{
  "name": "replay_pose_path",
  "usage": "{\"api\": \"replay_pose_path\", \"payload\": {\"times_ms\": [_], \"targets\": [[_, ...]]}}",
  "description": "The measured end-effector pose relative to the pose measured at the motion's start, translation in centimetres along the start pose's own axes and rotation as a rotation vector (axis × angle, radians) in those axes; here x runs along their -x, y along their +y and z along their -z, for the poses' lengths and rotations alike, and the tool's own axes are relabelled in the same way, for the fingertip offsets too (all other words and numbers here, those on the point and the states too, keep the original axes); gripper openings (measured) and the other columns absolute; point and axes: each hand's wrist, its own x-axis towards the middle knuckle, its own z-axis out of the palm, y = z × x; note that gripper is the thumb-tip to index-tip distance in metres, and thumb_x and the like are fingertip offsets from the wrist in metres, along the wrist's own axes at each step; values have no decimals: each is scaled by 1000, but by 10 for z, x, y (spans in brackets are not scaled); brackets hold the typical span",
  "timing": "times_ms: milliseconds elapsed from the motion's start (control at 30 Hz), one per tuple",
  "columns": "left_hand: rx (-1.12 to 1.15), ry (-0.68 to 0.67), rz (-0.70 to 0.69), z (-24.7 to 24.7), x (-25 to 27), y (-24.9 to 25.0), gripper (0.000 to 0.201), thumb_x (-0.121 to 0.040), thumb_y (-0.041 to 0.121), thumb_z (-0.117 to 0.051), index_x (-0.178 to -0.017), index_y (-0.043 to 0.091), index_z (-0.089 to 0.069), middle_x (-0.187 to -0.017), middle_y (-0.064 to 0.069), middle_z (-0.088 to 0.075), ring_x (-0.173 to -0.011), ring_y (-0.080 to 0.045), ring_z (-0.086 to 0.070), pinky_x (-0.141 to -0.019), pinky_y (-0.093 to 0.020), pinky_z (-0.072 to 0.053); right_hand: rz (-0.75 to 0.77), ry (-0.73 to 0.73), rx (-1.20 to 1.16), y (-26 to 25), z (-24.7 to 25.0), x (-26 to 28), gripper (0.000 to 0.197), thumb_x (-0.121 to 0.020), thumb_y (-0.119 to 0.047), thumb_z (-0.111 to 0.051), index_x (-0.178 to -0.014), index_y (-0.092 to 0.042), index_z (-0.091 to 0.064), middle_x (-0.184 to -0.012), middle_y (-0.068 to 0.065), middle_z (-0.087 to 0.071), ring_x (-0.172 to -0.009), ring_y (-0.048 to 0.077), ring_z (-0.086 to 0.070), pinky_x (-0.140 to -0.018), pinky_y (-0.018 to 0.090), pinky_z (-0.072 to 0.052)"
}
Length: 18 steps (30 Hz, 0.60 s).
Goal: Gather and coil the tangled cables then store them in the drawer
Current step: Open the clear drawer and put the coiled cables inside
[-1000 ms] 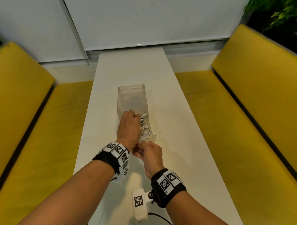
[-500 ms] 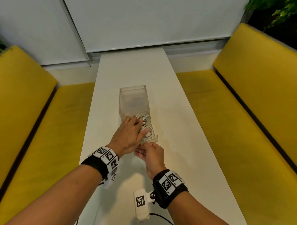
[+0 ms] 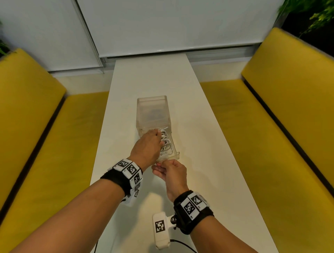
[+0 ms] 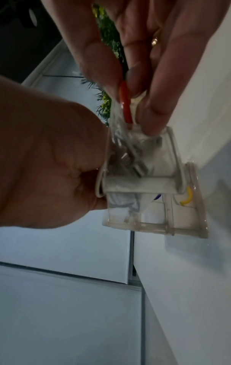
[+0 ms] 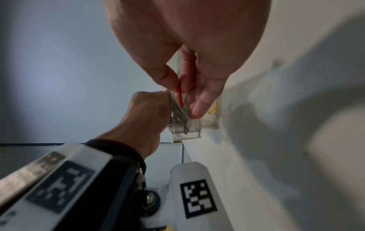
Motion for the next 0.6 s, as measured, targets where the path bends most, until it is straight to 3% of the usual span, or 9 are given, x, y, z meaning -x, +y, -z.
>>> {"api": "replay_pose_path", "payload": {"times_ms": [167, 267, 433, 600], "targets": [[-212, 21, 49, -1, -6, 6, 39, -108, 32, -38, -132, 8, -58, -131, -7, -64, -119, -28, -55, -97, -40, -39, -2, -13, -12, -3, 0, 0, 11, -91, 8, -53, -92, 6, -64, -82, 21, -74, -75, 32, -74, -73, 37, -62], [-270, 98, 51, -5, -1, 4, 43, -106, 38, -33, -123, 14, -64, -124, -3, -65, -110, -28, -50, -88, -43, -35, -17, -21, -30, -3, 1, 1, 10, -91, 9, -54, -90, 5, -63, -83, 22, -74, -78, 34, -74, -73, 37, -62], [-193, 68, 59, -1, -3, 3, 35, -106, 35, -40, -121, 14, -63, -121, -8, -50, -109, -27, -42, -90, -40, -33, -56, -14, -125, 0, -1, 1, 13, -92, 9, -50, -89, 4, -61, -79, 20, -69, -75, 36, -71, -70, 39, -62], [-82, 40, 83, -3, -7, 6, 29, -104, 23, -49, -125, 7, -62, -125, -10, -48, -113, -27, -41, -97, -35, -38, -53, 8, -216, 6, -6, 4, 14, -94, 9, -50, -97, 5, -63, -78, 19, -70, -68, 30, -70, -68, 39, -62]]}}
